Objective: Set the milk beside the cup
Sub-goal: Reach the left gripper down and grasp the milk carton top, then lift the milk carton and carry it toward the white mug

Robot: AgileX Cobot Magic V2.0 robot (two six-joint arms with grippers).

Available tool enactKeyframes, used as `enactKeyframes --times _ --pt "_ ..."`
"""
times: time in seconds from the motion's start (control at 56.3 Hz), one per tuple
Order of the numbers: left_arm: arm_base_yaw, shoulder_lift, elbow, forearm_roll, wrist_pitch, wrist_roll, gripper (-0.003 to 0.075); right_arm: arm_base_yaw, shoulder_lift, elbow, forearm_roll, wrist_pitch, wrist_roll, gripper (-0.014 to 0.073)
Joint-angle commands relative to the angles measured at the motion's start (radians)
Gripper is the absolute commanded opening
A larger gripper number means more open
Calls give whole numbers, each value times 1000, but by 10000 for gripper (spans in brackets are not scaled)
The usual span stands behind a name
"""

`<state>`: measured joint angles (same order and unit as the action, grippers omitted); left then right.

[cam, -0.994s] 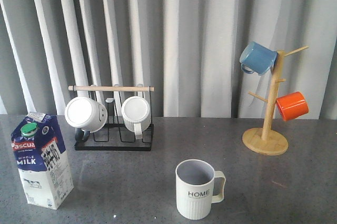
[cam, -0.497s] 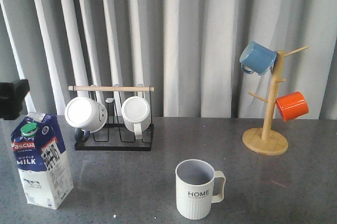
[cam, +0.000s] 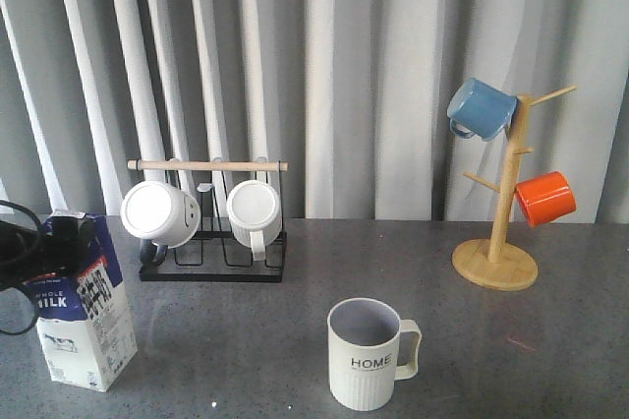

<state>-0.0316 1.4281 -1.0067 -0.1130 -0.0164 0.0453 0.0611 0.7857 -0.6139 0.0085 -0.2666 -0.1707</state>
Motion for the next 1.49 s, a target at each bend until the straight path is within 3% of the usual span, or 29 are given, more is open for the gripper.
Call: enactKeyframes --times 0.0,0.231,0.32,0.408,0.497,0.604,0.781,0.941,1.332,1.474 --pt "-2 -9 -34 -8 -69 -14 713 -8 -6 -26 -8 -77 -4 -8" --pt "-2 52 -34 -8 -87 -15 694 -8 -6 -26 -8 -77 -4 -8" --pt "-2 71 -34 -8 -107 -15 648 -8 -6 -26 -8 -77 -4 -8" --pt "-2 84 -34 -8 -141 -15 535 -8 -6 -26 -8 -77 -3 -8" --pt "-2 94 -34 -8 -171 -15 363 -8 -6 -26 -8 -77 -3 -8" --pt "-2 95 -34 -8 -170 -15 209 -8 -6 -26 -8 -77 -3 -8" --pt "-3 72 -34 -10 -139 -24 43 -8 -6 -26 -8 -77 -3 -8" --pt "-10 -7 -35 -7 -107 -86 -4 -8 -6 -26 -8 -77 -3 -8" --pt "-10 -281 -35 -9 -102 -94 -6 -8 -6 -26 -8 -77 -3 -8" --pt "-10 -290 -36 -78 -46 -6 -6 -8 -6 -26 -8 -77 -3 -8"
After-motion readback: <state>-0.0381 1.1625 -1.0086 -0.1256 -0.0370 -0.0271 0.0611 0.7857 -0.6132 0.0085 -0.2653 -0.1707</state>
